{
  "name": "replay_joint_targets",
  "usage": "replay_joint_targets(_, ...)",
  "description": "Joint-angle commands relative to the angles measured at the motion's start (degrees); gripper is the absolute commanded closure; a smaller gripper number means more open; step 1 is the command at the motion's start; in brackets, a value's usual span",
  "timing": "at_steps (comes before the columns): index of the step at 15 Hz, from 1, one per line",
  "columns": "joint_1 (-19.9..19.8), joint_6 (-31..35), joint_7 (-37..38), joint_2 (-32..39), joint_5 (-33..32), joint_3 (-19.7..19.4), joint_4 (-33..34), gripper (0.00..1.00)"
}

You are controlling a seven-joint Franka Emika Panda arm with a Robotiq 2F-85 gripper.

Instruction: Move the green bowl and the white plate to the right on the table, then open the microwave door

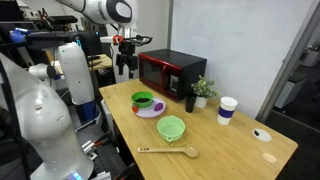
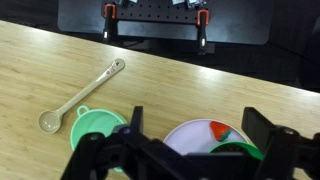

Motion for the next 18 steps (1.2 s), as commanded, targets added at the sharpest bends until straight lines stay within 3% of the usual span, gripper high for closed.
replay_joint_targets(1,0.6,-0.1,0.2,0.1,-0.2,-0.5,0.1,0.00)
replay_joint_targets(13,0.6,-0.1,0.2,0.1,-0.2,-0.5,0.1,0.00)
replay_joint_targets(18,-1.5,8.9,-6.2,2.1,-0.9,-5.7,-2.1,0.00)
